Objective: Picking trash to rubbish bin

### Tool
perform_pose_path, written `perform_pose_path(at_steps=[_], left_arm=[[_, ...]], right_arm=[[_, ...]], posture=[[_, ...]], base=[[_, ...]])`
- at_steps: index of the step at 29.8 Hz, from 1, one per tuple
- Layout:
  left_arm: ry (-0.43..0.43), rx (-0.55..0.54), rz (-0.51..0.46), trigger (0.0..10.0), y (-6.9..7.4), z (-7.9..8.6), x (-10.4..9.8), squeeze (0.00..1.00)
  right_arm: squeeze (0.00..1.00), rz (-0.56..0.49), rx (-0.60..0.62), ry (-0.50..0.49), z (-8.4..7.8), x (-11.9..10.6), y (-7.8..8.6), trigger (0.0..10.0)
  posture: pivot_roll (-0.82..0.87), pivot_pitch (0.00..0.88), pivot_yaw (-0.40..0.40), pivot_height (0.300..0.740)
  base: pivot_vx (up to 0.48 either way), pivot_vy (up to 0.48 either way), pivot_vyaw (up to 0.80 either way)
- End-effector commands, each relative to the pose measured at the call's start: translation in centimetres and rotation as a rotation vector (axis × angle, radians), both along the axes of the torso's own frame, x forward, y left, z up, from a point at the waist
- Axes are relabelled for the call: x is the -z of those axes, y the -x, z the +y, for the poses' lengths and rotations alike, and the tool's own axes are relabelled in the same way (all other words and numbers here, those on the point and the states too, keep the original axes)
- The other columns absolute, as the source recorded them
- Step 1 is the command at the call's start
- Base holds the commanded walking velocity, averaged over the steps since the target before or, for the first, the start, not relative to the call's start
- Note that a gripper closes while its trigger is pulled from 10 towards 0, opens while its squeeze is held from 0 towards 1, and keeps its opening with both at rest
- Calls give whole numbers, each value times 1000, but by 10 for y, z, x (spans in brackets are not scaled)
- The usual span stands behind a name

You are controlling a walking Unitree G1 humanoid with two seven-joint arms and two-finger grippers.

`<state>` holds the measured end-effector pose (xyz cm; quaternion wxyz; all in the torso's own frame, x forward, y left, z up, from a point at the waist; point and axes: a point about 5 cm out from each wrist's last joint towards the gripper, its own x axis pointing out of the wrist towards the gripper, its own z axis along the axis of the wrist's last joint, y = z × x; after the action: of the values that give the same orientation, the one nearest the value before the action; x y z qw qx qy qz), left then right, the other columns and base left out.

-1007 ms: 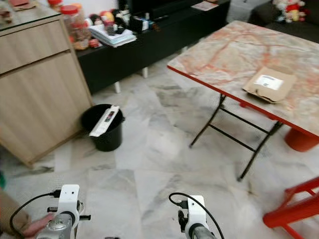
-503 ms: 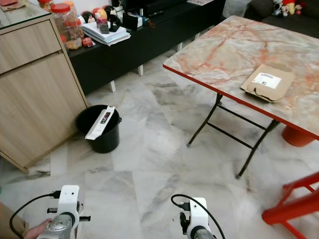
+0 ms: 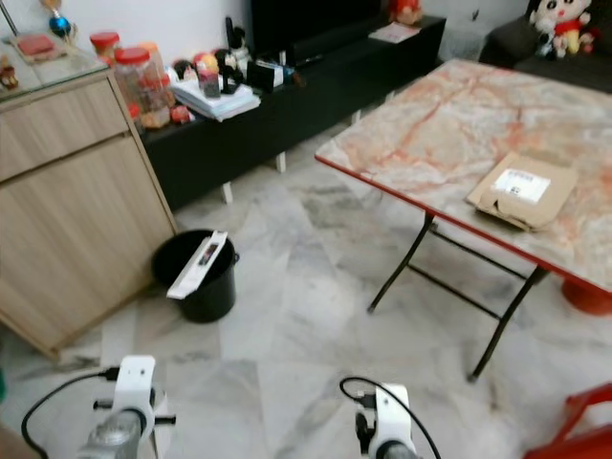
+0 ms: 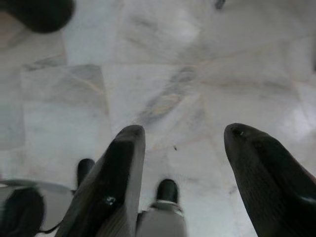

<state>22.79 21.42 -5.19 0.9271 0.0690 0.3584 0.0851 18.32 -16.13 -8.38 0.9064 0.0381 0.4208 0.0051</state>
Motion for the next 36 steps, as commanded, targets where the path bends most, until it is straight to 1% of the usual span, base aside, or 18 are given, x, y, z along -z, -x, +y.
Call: perform_pose_path(at_steps=[1, 3, 6, 16, 25, 31, 34, 36], left_arm=[[-7, -4, 1, 10000, 0, 4, -1, 0], [-7, -4, 1, 10000, -1, 4, -1, 0], [-12, -9, 2, 10000, -1, 7, -2, 0], [-13, -14, -2, 10000, -1, 7, -2, 0], [-12, -13, 1, 10000, -1, 7, -2, 0], [-14, -16, 2, 10000, 0, 8, -2, 0], [-15, -18, 3, 10000, 1, 10, -2, 0], [-15, -19, 3, 10000, 0, 10, -2, 0]], right_arm=[[0, -5, -14, 4, 3, -1, -2, 10000], [0, -5, -14, 4, 3, -1, -2, 10000], [0, -4, -14, 6, 3, -1, -2, 10000], [0, -5, -19, 5, 3, -1, -3, 10000], [0, -9, 8, -6, 1, -2, -4, 10000], [0, -19, -15, 6, 2, -3, -5, 10000], [0, -16, -34, 32, 2, -3, -6, 10000], [0, -18, -11, 18, 2, -3, -6, 10000]], posture=[[-22, 57, -19, 740], [-22, 57, -19, 740], [-20, 49, -19, 740], [-16, 26, -20, 740], [-15, 20, -21, 740], [-14, 18, -20, 740], [-14, 18, -20, 740], [-14, 18, -20, 740]], base=[[307, 0, 0], [307, 0, 0], [307, 0, 800], [307, 0, 800], [308, 0, 0], [307, 0, 0], [307, 0, 727], [307, 0, 800]])
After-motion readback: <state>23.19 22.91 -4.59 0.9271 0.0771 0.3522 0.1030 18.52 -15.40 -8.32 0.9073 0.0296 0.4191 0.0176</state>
